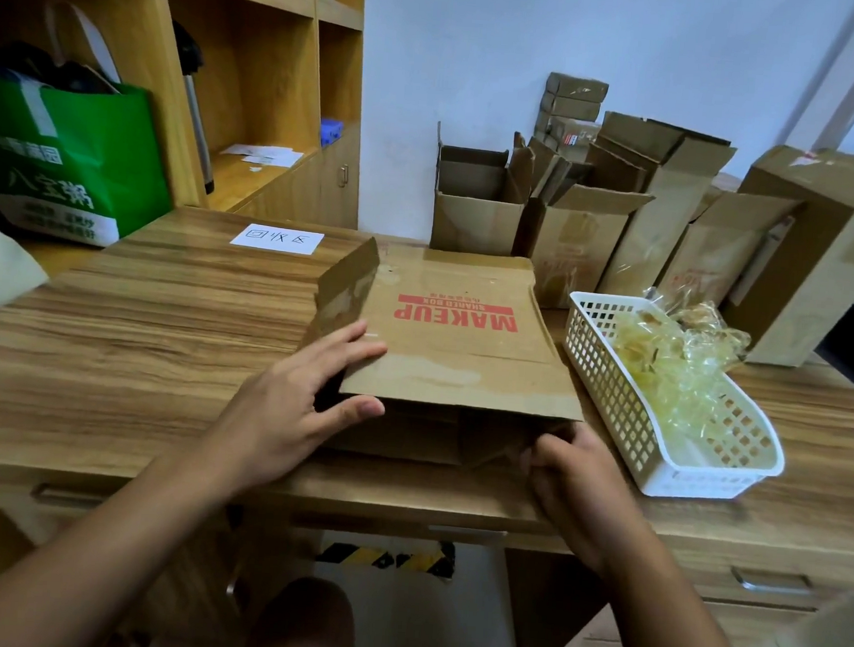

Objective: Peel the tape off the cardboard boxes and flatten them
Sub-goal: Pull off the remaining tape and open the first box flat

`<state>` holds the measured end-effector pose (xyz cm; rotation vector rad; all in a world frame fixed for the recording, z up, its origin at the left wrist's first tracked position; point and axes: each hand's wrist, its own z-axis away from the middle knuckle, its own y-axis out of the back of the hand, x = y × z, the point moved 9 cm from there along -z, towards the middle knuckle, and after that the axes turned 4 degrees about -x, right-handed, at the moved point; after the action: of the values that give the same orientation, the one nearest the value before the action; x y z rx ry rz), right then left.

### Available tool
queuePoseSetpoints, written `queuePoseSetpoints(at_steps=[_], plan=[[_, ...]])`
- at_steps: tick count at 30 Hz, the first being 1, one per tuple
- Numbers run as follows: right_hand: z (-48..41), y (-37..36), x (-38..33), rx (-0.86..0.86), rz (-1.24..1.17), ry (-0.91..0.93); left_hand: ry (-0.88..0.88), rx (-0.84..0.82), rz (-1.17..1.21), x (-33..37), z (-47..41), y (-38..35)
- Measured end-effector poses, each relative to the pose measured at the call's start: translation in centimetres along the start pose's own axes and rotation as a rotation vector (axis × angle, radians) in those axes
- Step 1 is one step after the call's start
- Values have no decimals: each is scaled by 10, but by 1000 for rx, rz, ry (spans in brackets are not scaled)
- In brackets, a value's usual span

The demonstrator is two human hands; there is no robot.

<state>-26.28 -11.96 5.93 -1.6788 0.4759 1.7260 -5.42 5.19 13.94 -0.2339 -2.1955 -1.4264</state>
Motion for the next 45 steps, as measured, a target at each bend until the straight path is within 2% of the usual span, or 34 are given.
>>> queuePoseSetpoints(at_steps=[4, 8, 14, 15, 17, 20, 25, 28, 33, 37, 41, 45], plan=[[11, 5, -21, -133, -366, 56, 31, -31, 22, -6, 2, -1], [11, 19, -24, -62, -460, -2, 67, -88, 59, -10, 4, -10], [9, 43, -34, 271, -130, 66, 118, -136, 25, -16, 7, -17], [8, 45, -39, 300, -19, 81, 131, -162, -2, -17, 8, -21], [3, 42, -53, 335, 384, 129, 141, -205, -73, -20, 9, -27], [-13, 12, -56, 167, 932, 205, 124, -206, -112, -22, 5, -31], [-36, -11, -27, -22, 1349, 125, 145, -232, -148, -32, -1, -33], [-40, -6, -12, -66, 1443, 61, 164, -315, -270, -43, 2, -43], [-42, -2, 2, -39, 1512, 82, 194, -315, -226, -54, 9, -49], [-45, 2, -2, -34, 1473, 85, 195, -291, -265, -56, 9, -45], [-47, 3, -11, -32, 1373, 96, 269, -288, -291, -63, 7, -36], [-45, 4, -2, -56, 1436, 28, 371, -350, -329, -72, 11, -40]])
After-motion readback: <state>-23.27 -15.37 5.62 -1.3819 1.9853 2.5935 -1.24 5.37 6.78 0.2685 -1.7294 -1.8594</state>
